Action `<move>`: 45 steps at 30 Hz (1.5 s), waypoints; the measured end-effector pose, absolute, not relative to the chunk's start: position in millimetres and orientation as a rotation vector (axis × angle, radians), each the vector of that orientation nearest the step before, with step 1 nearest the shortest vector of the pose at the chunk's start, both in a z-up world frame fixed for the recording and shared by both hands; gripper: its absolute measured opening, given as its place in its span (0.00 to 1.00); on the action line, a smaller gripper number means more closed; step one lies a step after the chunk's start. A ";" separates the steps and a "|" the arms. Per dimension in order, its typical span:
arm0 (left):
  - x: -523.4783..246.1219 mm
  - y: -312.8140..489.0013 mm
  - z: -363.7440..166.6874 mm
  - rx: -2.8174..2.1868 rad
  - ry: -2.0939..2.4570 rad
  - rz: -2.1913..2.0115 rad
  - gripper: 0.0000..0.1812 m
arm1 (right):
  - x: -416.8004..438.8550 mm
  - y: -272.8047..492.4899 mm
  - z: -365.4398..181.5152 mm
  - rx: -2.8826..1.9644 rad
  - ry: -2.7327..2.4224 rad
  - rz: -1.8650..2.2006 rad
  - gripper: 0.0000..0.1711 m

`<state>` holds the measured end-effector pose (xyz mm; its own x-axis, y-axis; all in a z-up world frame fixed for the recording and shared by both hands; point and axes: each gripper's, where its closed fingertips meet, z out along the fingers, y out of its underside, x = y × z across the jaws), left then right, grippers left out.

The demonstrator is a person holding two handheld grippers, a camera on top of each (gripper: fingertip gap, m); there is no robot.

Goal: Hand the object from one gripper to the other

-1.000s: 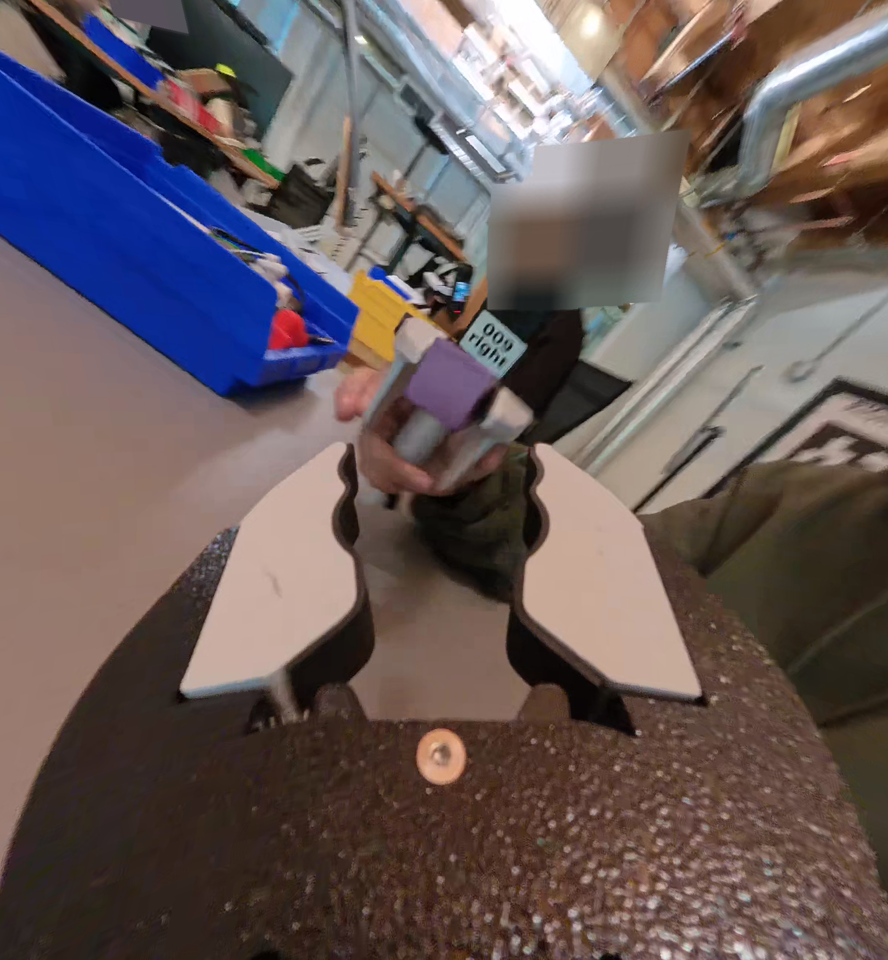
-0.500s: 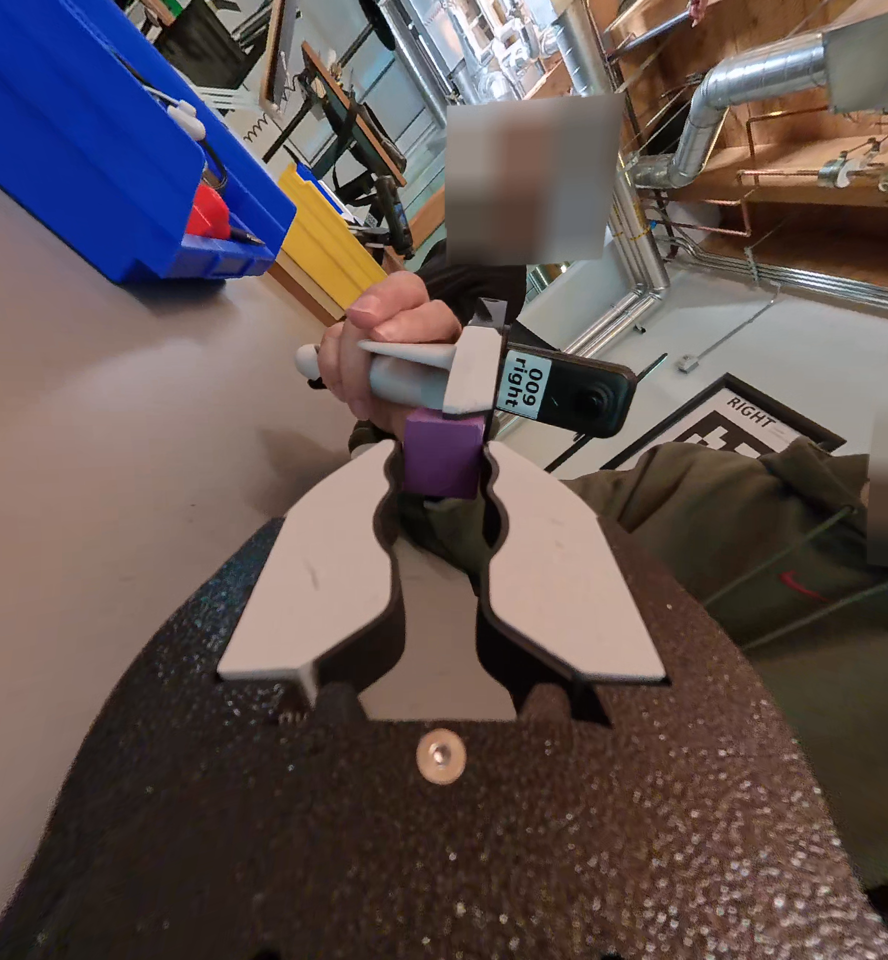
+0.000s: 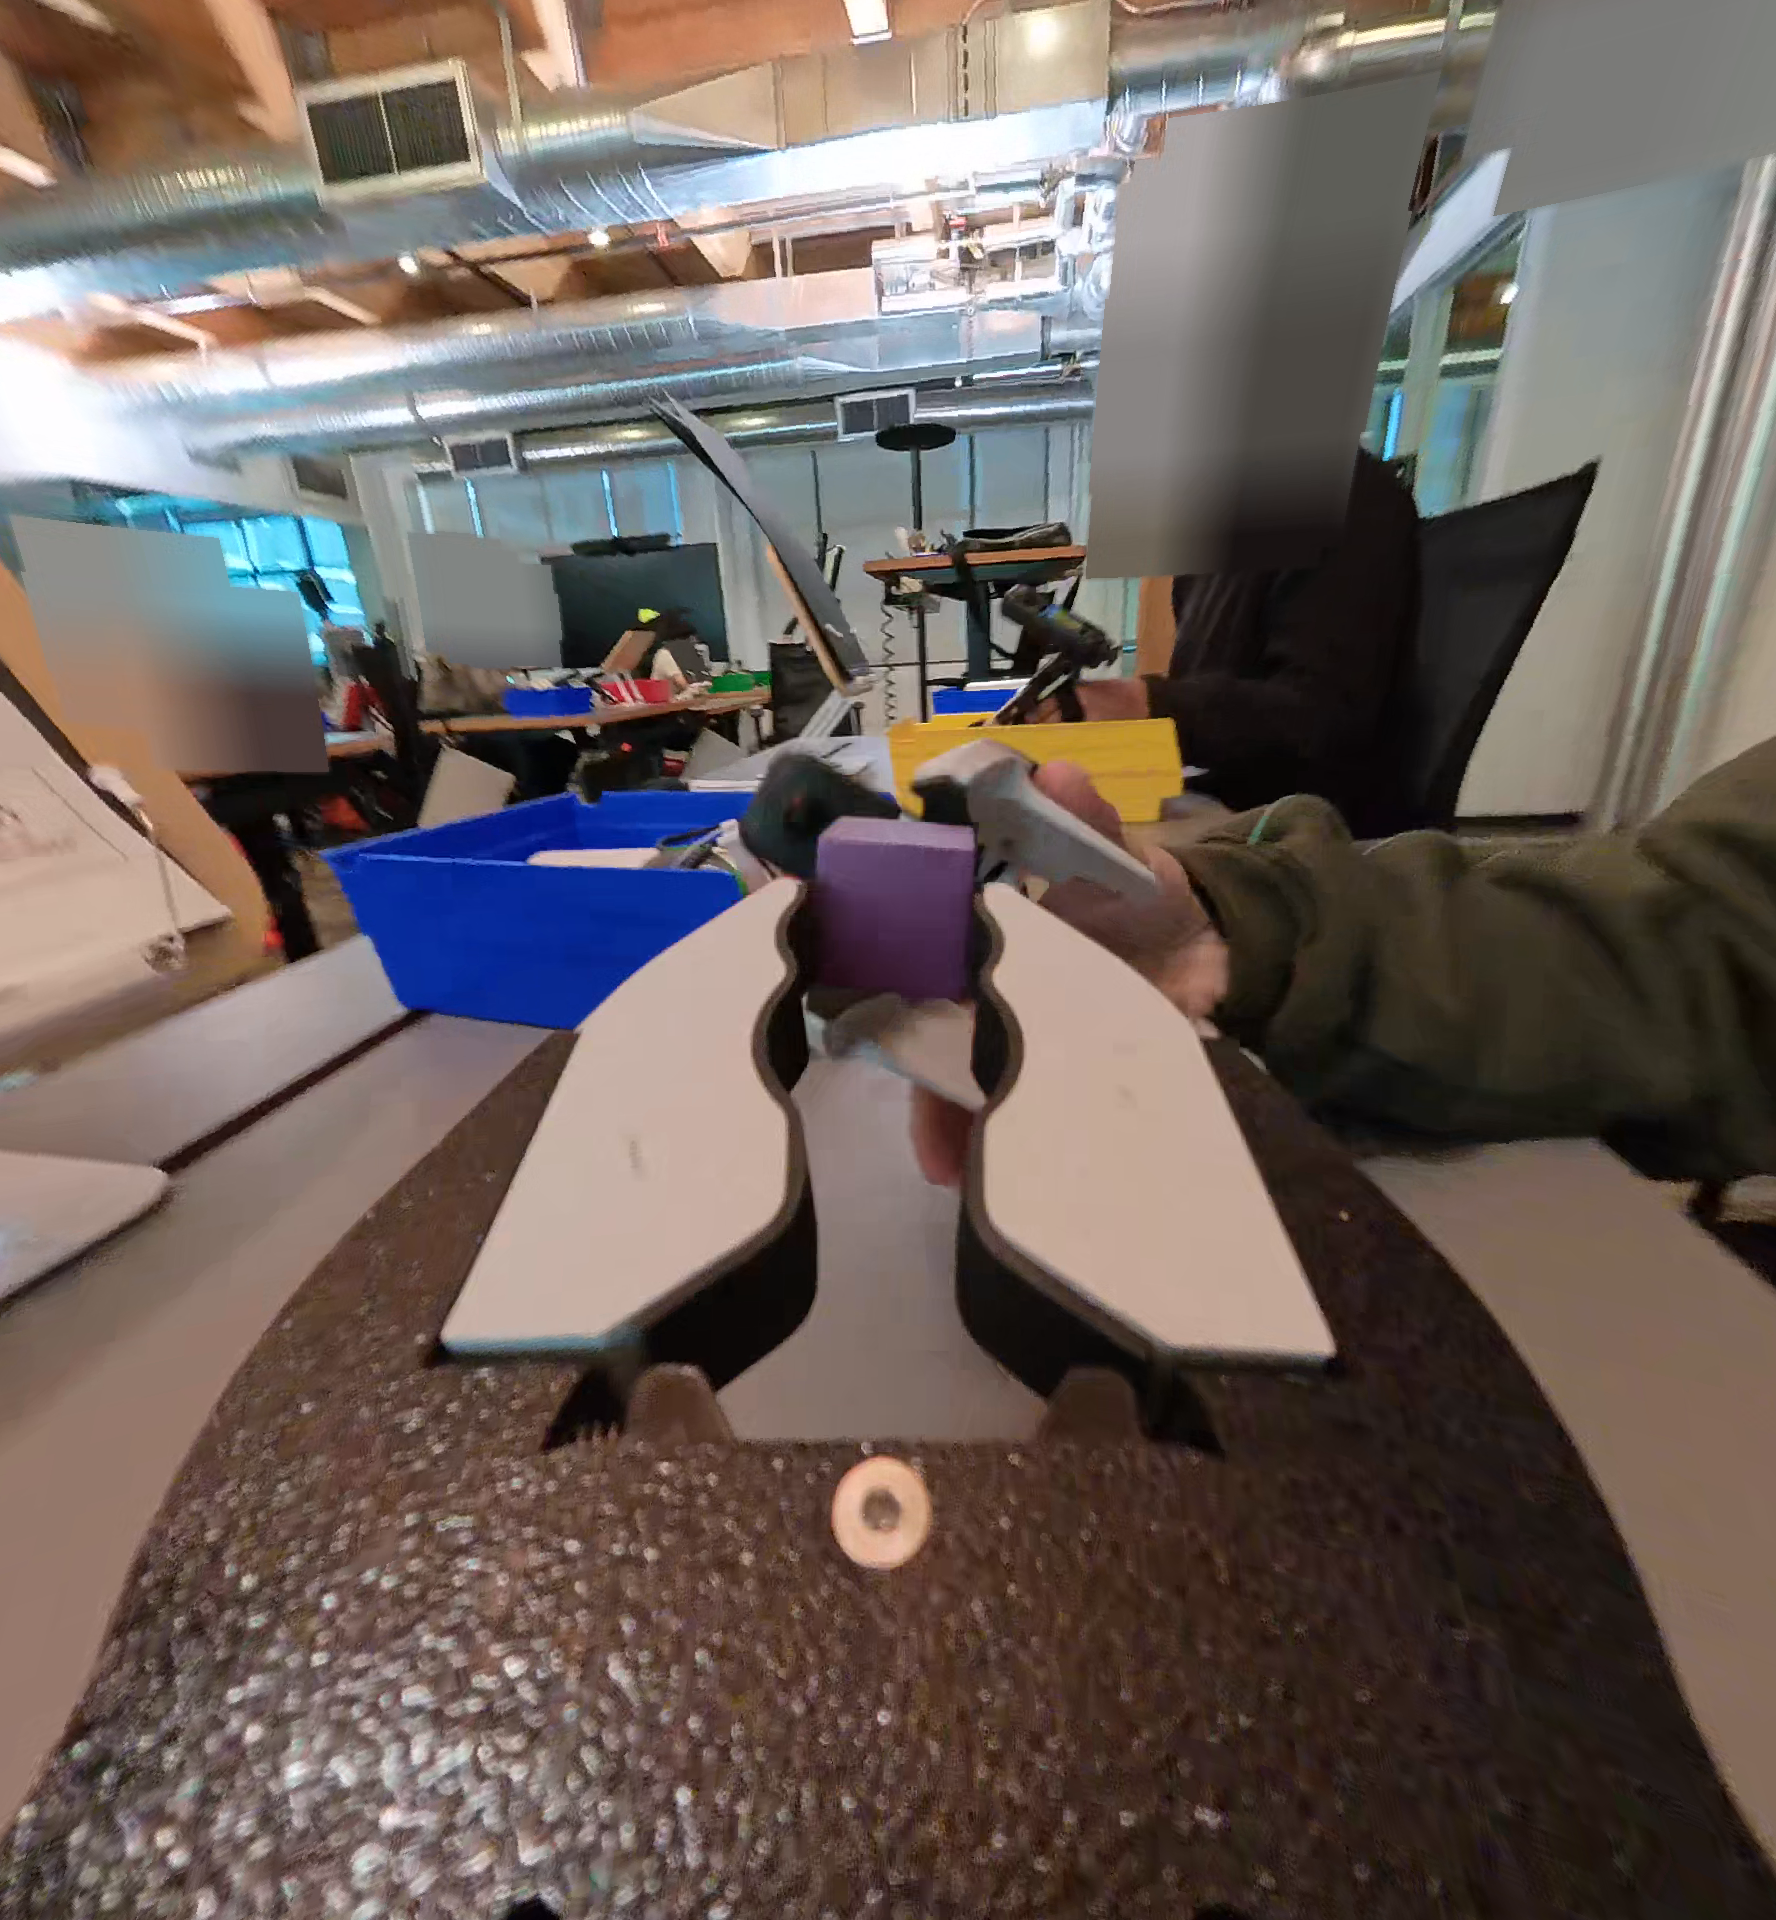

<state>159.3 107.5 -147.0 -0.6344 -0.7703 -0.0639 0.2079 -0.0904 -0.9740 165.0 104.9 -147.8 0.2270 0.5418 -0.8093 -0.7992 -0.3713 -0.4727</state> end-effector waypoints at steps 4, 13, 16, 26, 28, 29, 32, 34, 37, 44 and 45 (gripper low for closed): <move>163.6 101.1 -156.2 -0.535 1.543 -1.613 0.15 | 160.8 108.1 -156.1 -1.289 0.343 1.597 0.26; 171.0 98.5 -169.2 -0.639 1.595 -1.586 0.17 | 152.7 108.0 -157.4 -1.358 0.210 1.471 0.18; 173.0 102.7 -171.5 -0.839 1.593 -1.741 0.26 | 160.1 108.2 -157.5 -1.429 0.073 1.188 0.17; 156.5 85.5 -175.5 -1.435 1.595 -2.610 0.27 | 159.3 96.5 -163.6 -1.408 -0.785 -0.191 0.17; 154.3 79.5 -181.1 -1.465 1.663 -2.602 0.25 | 153.3 99.4 -178.4 -1.432 -0.902 -0.294 0.17; 153.3 76.9 -183.9 -1.465 1.699 -2.581 0.25 | 150.1 101.0 -183.2 -1.439 -0.931 -0.308 0.17; 149.2 73.6 -184.6 -1.397 1.756 -2.560 0.18 | 141.5 103.3 -184.9 -1.424 -0.943 -0.298 0.17; 149.5 74.5 -182.0 -1.363 1.734 -2.575 0.18 | 141.7 104.1 -182.1 -1.419 -0.921 -0.291 0.19; 154.1 76.2 -183.7 -1.359 1.707 -2.570 0.17 | 146.8 105.9 -183.3 -1.448 -0.851 -0.269 0.26; 166.6 120.4 -165.1 -0.956 1.481 -2.012 0.16 | 159.4 107.1 -166.6 -1.594 -0.274 0.526 0.55; 163.5 120.5 -161.1 -0.848 1.489 -1.917 0.16 | 159.1 106.6 -163.1 -1.573 -0.156 0.721 0.55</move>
<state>163.5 120.5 -161.1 -0.6415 -0.7542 0.1403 0.0505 -0.2240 -0.9733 159.1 106.6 -163.1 0.7897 0.5042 -0.3496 -0.3144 -0.1568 -0.9363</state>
